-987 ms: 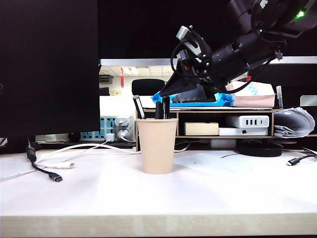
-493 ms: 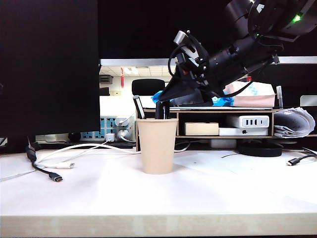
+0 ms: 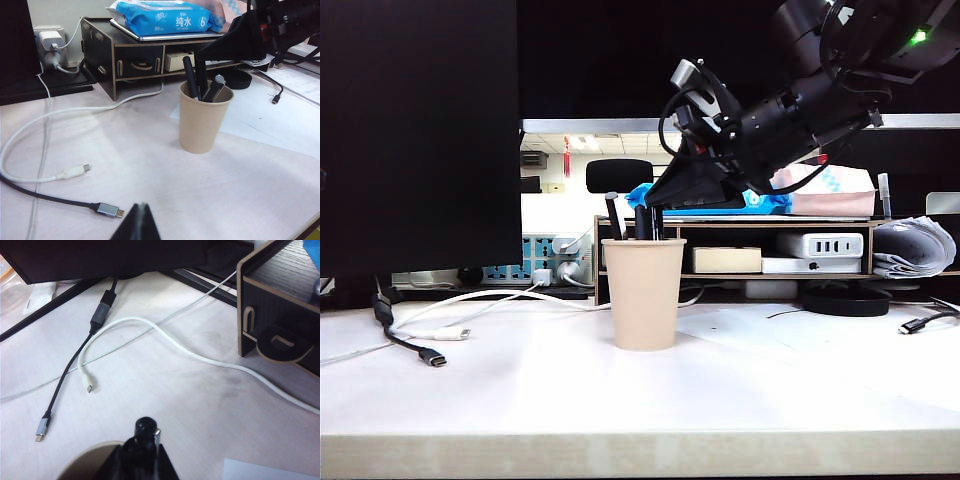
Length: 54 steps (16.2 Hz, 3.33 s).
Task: Pick up the marker from the paper cup and put it on the table.
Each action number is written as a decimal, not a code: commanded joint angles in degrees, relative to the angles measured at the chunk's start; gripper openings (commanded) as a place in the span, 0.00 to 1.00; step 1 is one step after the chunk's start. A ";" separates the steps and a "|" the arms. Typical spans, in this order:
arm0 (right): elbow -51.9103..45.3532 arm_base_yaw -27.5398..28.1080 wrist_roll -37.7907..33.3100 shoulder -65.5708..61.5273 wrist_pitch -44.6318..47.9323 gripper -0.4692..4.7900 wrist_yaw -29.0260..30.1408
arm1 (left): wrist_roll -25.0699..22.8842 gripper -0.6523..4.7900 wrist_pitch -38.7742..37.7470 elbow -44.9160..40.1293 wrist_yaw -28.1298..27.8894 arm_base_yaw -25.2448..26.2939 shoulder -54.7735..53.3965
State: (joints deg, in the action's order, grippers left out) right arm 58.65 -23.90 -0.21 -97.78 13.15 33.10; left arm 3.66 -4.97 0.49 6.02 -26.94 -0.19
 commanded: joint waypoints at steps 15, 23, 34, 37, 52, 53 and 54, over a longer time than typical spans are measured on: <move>1.27 4.33 -7.26 13.68 2.60 0.18 3.04 | -0.22 0.11 0.79 0.04 0.24 -0.02 0.00; 0.83 23.10 -28.83 14.80 -8.04 0.18 12.87 | -0.22 0.11 0.76 0.04 0.24 -0.02 0.00; -11.58 22.62 -44.70 -2.93 9.49 0.18 17.46 | -0.22 0.11 0.76 0.04 0.24 -0.07 0.00; -11.58 22.64 -53.64 -8.28 19.15 0.23 21.22 | -0.22 0.11 0.76 0.04 0.24 -0.07 0.00; -15.89 29.35 -65.59 7.43 58.99 0.07 28.94 | -0.22 0.11 0.76 0.04 0.24 -0.07 0.00; -17.99 31.32 -65.16 12.66 62.77 0.07 26.38 | -0.22 0.11 0.79 0.04 0.24 -0.07 0.00; -19.82 33.35 -63.45 17.97 63.82 0.07 23.98 | -0.22 0.11 0.76 0.04 0.26 -0.07 0.00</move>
State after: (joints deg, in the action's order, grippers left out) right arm 39.83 8.01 -65.41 -83.55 73.87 60.05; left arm 3.66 -4.97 0.49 6.02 -26.94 -0.21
